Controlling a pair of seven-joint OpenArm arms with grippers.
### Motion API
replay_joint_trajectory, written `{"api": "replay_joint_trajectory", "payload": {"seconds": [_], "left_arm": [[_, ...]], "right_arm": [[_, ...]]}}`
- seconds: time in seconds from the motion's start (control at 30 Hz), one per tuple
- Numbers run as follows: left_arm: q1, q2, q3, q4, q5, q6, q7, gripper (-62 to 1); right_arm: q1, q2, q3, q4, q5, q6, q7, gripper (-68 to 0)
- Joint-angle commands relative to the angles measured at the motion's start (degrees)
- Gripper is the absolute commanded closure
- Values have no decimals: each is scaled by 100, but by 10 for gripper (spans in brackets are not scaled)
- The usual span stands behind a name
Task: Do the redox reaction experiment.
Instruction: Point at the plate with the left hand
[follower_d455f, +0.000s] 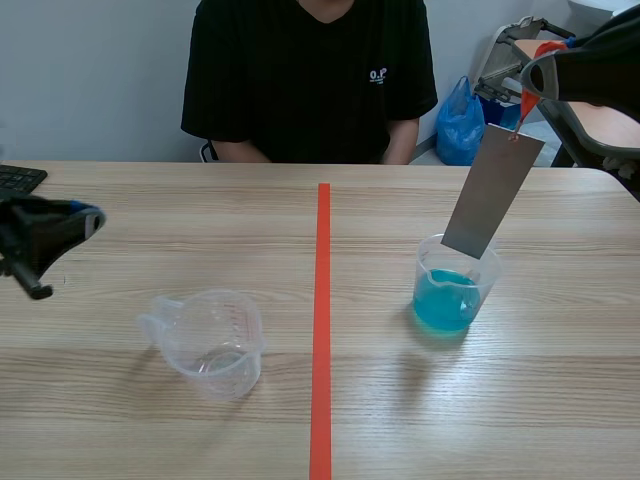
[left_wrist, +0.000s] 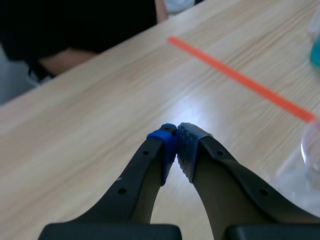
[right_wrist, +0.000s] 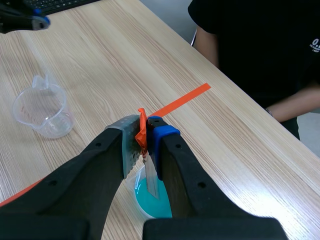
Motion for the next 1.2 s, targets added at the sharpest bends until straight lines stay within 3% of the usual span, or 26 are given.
{"api": "replay_joint_trajectory", "payload": {"seconds": [0.0, 0.13, 0.4, 0.57, 0.7, 0.97, 1.17], "left_arm": [[245, -33, -245, -2, -31, -7, -229, -36], [1021, -109, -798, -2, 144, -7, -616, -36], [2461, -92, -1598, -2, 793, -4, -1556, -36], [3222, -22, -1998, -2, 898, 2, -2041, -36], [3694, 177, -2315, -2, 1344, 24, -2476, -36], [4400, 833, -2660, 195, 2378, 549, -2929, -36], [4760, 1250, -2848, 437, 2918, 909, -2997, -36]], "right_arm": [[70, 125, 122, 57, 70, 22, 59, -15], [70, 125, 122, 57, 70, 22, 33, -15], [70, 120, 122, 57, 70, 22, 17, -15], [70, 116, 122, 57, 70, 22, 17, -15], [70, 107, 122, 57, 70, 22, 15, -15], [70, 107, 122, 57, 70, 22, 15, -15], [70, 105, 122, 57, 70, 22, 13, -15]]}}
